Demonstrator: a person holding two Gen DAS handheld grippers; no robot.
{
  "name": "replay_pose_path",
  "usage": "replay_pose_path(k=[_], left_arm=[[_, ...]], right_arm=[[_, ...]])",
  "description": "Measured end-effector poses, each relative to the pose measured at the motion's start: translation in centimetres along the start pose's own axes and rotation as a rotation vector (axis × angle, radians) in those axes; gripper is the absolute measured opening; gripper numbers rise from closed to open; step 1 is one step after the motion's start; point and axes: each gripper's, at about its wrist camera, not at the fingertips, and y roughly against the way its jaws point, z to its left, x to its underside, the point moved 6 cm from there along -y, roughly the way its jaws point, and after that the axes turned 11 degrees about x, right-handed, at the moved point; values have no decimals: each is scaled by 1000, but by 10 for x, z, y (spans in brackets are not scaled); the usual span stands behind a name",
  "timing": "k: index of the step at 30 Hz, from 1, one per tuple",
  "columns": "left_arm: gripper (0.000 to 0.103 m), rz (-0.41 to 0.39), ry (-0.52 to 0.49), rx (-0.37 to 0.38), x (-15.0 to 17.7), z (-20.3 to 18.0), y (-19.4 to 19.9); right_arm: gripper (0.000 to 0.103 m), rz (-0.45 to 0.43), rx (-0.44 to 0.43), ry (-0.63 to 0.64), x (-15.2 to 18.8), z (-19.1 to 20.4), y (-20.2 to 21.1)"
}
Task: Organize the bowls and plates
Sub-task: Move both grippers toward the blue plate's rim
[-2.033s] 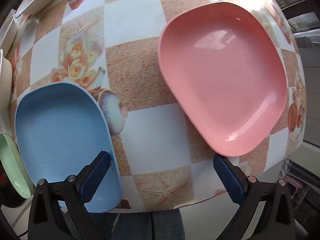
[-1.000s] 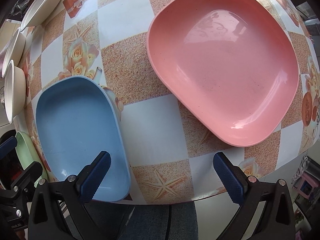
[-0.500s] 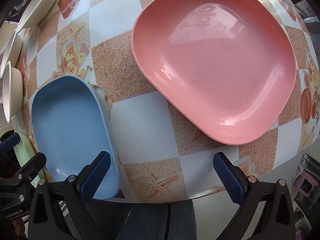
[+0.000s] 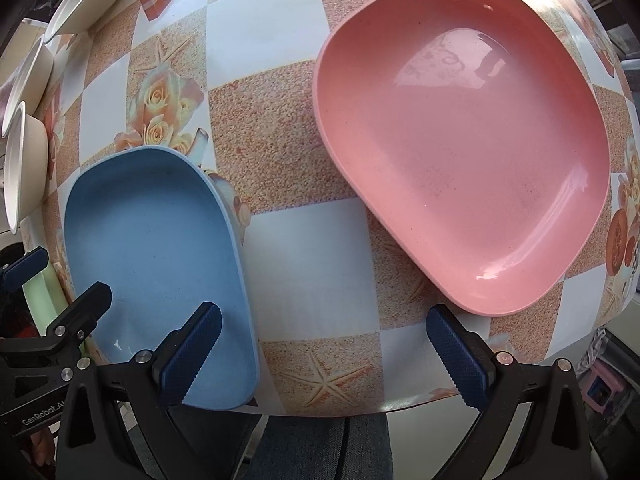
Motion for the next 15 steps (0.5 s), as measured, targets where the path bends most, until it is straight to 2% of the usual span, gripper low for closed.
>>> replay_pose_path(k=[6,9,11,15], left_arm=[[98,12,8,21,-4,-1,-27],[101,15,17,21,-3,5,-39],[103,13,22,22,-2,9,-46],[103,24,56,75,-3,21,-57]], right_arm=[[103,20,90,56,-15,3,12],[103,20,82,54,-31,7,23],[103,60,86,56,-38,1,24],[103,88,88,58,-45,-9,19]])
